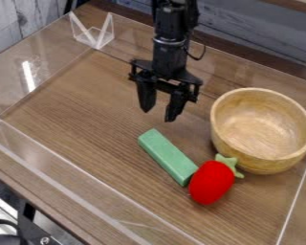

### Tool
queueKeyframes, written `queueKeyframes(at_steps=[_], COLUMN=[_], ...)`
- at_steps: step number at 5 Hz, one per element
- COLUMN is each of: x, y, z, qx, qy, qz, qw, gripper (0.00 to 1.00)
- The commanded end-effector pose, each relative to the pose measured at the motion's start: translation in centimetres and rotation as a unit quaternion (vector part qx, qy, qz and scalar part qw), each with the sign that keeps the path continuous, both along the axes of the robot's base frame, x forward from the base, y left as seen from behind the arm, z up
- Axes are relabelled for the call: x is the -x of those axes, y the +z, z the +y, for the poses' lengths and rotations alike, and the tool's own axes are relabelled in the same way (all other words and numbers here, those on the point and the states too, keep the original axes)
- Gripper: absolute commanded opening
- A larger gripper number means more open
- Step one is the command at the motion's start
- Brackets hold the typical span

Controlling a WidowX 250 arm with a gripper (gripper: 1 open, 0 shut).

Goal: Remove the green block from the brown bowl and put it on the table

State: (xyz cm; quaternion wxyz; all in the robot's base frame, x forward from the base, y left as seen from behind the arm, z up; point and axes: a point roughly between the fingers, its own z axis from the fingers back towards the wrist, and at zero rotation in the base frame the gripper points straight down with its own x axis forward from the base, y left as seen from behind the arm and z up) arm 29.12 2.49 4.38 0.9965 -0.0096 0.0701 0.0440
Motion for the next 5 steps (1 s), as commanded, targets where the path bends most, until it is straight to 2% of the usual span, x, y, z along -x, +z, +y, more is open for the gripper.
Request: queueKeyframes(at_steps=[1,2,3,4,5], x=[-0.1,0.0,0.4,0.7,0.6], y=[0.2,1.1,1.6,2.4,4.6], z=[0.9,1.2,0.6,0.0,-0.1], qx=[-0.004,-0.006,-0.006,-0.008,-0.009], qy=[0.021,0.021,0.031,0.042,0.039], qz=[-0.017,-0.019,-0.028,-0.042,-0.064], qw=[0.9996,0.9996,0.9991,0.9982,0.9971], gripper=[0.0,0.0,1.0,1.0,1.0])
